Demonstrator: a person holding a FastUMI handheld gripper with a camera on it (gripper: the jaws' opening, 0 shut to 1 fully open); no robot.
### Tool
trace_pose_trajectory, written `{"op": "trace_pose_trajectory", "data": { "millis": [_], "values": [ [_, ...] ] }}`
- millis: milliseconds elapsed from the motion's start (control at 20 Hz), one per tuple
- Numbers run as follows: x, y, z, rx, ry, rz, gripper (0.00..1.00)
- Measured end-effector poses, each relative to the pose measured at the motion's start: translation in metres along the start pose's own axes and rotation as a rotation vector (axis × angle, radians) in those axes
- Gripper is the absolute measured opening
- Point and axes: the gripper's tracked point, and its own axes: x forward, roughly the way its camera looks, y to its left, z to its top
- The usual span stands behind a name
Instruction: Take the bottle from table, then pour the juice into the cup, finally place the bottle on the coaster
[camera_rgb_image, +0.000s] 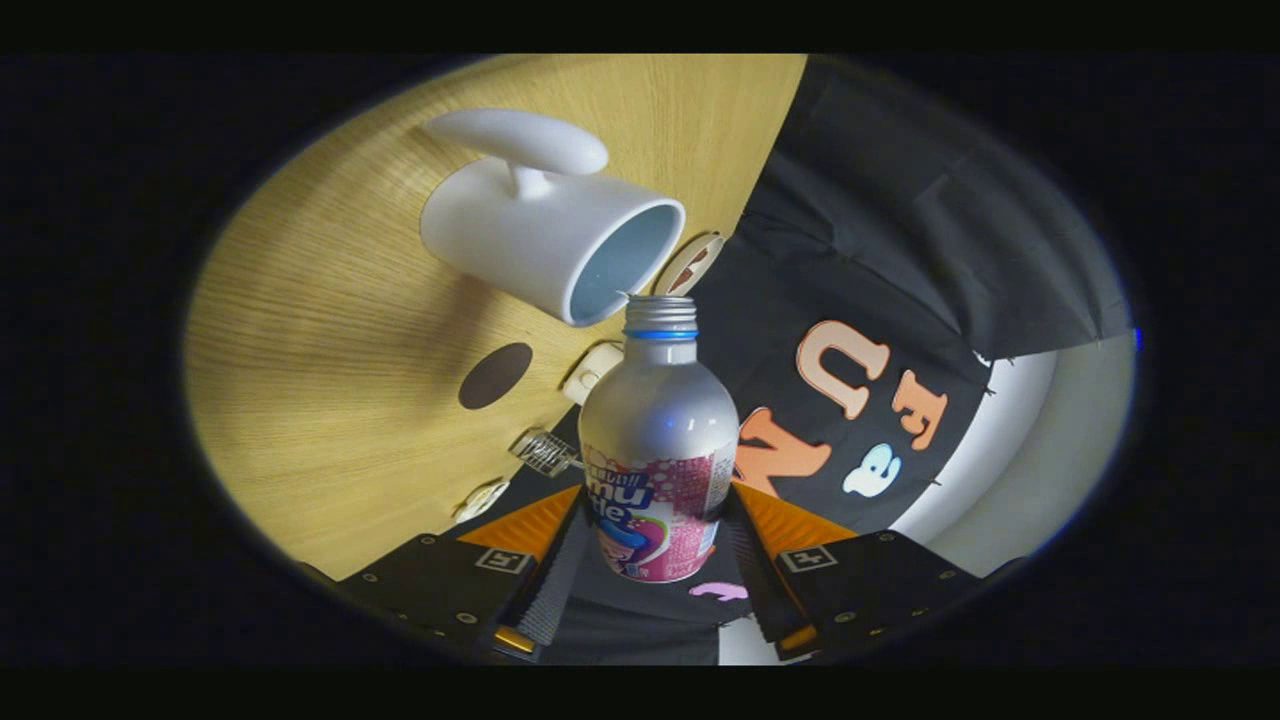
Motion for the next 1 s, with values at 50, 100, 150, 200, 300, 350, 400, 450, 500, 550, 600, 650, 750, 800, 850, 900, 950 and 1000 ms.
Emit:
{"op": "trace_pose_trajectory", "data": {
  "millis": [50, 100, 150, 200, 300, 350, 400, 450, 500, 550, 600, 650, 750, 800, 850, 900, 950, 1000],
  "values": [
    [-0.002, 0.004, -0.001, 0.037, 0.015, 0.011, 0.75],
    [-0.003, 0.007, -0.002, 0.076, 0.023, 0.02, 0.75],
    [-0.003, 0.01, -0.004, 0.113, 0.031, 0.028, 0.75],
    [-0.004, 0.015, -0.005, 0.15, 0.038, 0.039, 0.75],
    [-0.006, 0.026, -0.005, 0.223, 0.038, 0.055, 0.75],
    [-0.007, 0.029, -0.003, 0.263, 0.035, 0.059, 0.75],
    [-0.008, 0.03, -0.003, 0.304, 0.036, 0.064, 0.75],
    [-0.008, 0.032, -0.003, 0.344, 0.037, 0.065, 0.75],
    [-0.009, 0.034, -0.003, 0.383, 0.041, 0.068, 0.75],
    [-0.01, 0.038, -0.006, 0.422, 0.047, 0.074, 0.75],
    [-0.012, 0.039, -0.007, 0.464, 0.051, 0.079, 0.75],
    [-0.012, 0.042, -0.011, 0.519, 0.068, 0.083, 0.75],
    [-0.014, 0.051, -0.013, 0.65, 0.084, 0.106, 0.76],
    [-0.015, 0.055, -0.013, 0.699, 0.087, 0.117, 0.75],
    [-0.013, 0.056, -0.015, 0.736, 0.101, 0.12, 0.75],
    [-0.014, 0.057, -0.016, 0.776, 0.106, 0.121, 0.75],
    [-0.012, 0.06, -0.016, 0.826, 0.111, 0.129, 0.76],
    [-0.012, 0.061, -0.016, 0.879, 0.111, 0.135, 0.76]
  ]
}}
